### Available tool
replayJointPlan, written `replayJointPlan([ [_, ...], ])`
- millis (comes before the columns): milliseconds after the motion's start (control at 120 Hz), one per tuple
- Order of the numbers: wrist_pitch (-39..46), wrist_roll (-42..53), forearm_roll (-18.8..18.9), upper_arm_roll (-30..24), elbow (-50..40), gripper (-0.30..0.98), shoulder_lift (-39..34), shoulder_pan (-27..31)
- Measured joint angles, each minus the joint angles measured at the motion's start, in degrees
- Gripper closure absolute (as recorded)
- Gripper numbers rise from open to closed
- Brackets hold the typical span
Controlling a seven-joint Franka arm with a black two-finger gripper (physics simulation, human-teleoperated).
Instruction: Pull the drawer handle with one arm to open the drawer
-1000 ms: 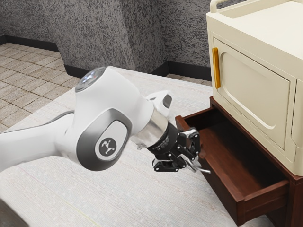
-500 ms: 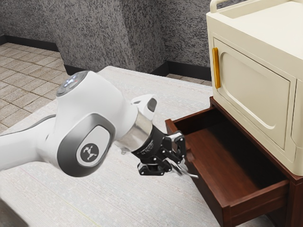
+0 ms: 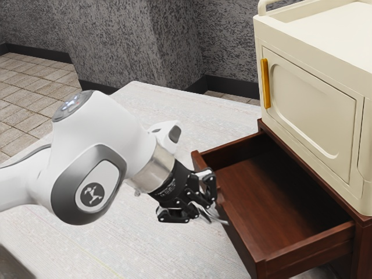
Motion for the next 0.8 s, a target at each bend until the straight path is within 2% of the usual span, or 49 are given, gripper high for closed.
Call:
replayJointPlan([
  [317,-0.99,-0.13,0.09,1.37,-0.82,0.70,-1.68,-0.08],
  [508,-6.32,-0.06,0.75,5.28,2.54,0.33,-6.81,-0.08],
  [667,-21.61,0.39,6.34,11.11,17.63,0.16,-6.44,-0.08],
  [800,-31.36,1.71,12.53,13.77,22.35,0.08,-3.57,-0.12],
])
